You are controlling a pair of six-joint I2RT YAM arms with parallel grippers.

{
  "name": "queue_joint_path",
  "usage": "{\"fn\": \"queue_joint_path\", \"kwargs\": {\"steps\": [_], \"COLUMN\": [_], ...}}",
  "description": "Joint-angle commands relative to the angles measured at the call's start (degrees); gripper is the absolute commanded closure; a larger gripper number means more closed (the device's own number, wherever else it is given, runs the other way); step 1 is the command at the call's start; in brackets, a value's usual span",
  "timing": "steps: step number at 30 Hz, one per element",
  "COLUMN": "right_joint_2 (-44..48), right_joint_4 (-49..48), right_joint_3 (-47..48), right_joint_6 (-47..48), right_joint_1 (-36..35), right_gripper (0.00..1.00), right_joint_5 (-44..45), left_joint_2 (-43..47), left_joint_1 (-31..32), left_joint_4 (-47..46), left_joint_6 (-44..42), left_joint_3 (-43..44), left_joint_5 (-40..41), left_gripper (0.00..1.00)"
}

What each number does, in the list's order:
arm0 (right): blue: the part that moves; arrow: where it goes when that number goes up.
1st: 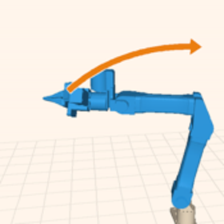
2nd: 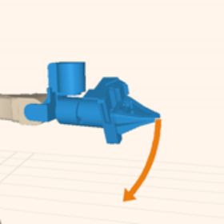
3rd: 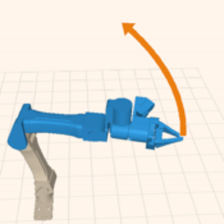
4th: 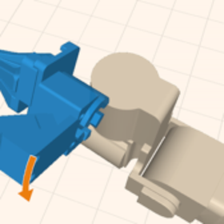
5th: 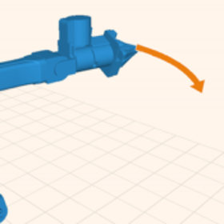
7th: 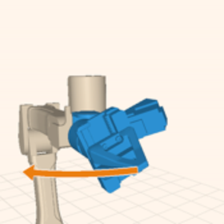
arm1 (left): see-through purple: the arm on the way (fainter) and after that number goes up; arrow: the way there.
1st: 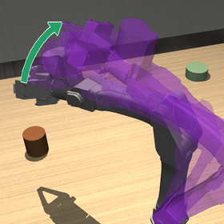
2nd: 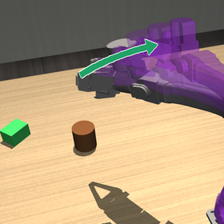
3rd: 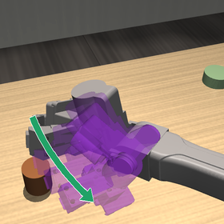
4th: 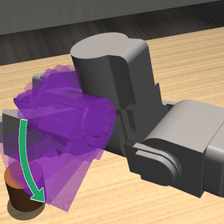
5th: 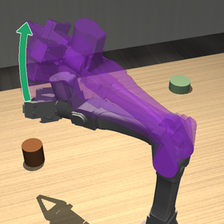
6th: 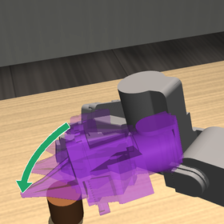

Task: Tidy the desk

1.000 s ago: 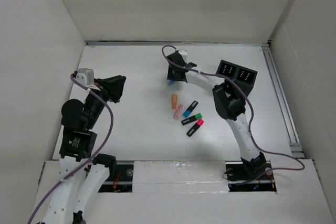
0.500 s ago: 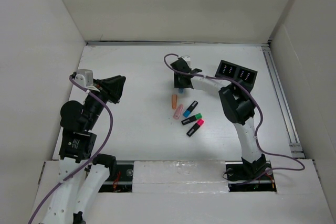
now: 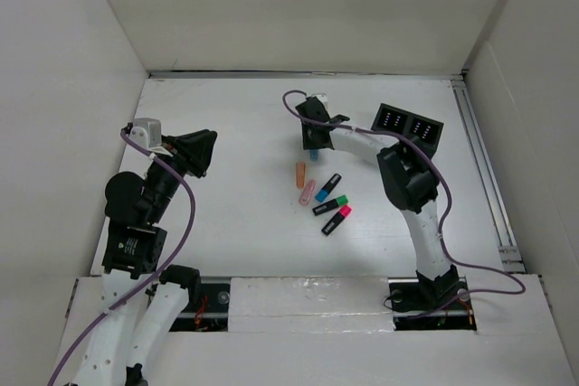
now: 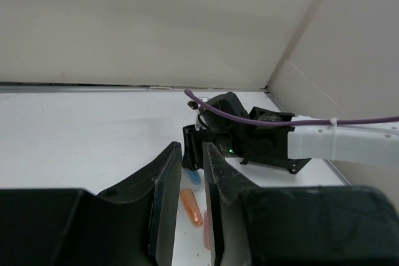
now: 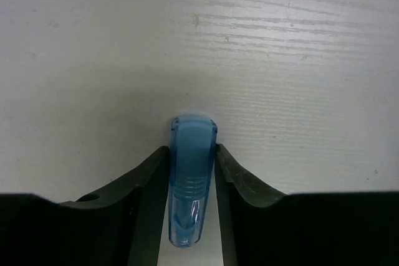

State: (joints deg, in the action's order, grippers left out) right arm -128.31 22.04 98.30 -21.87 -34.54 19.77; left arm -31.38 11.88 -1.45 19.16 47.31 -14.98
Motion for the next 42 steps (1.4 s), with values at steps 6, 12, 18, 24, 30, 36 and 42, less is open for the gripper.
{"fn": "queue_joint_path", "kwargs": {"steps": [6,12,18,24,30,36,42], "right_joint_2": [-0.5,18.5,37.0,47.9,52.5,52.9,45.6], "right_joint_4": [-2.2,-13.8,-20.2,-25.7,-26.2,-23.4,-23.5], "right_joint_3": [1.5,-9.0,-20.8,-31.0,-35.5,-38.0,-36.9], "right_joint_6": [1.0,2.4,2.6,-2.5,-4.2,-3.9,-4.8], "right_joint_1": [1.1,0.6,5.3,16.6,26.1,32.8,34.2], "right_gripper": [0.85,0.85,0.84,0.85,0.85,0.85,0.83], "right_joint_5": [-1.7,-3.5,-0.6,-2.9,-2.3,3.8,5.3], "left_joint_2": [0.1,0.0,0.3,0.0,-0.5,-0.7,-0.5], "left_joint_1": [0.1,0.1,0.1,0.1,0.1,0.1,0.1], "left_joint_4": [-2.7,-2.7,-2.6,-2.5,-2.7,-2.6,-2.8], "left_joint_6": [-0.3,-0.3,-0.2,0.0,-0.1,-0.1,-0.2], "left_joint_3": [-0.3,-0.3,-0.3,-0.4,-0.4,-0.5,-0.6], "left_joint_5": [-0.4,-0.5,-0.3,0.0,-0.1,-0.2,-0.4], "left_gripper": [0.83,0.83,0.82,0.77,0.74,0.73,0.72]}}
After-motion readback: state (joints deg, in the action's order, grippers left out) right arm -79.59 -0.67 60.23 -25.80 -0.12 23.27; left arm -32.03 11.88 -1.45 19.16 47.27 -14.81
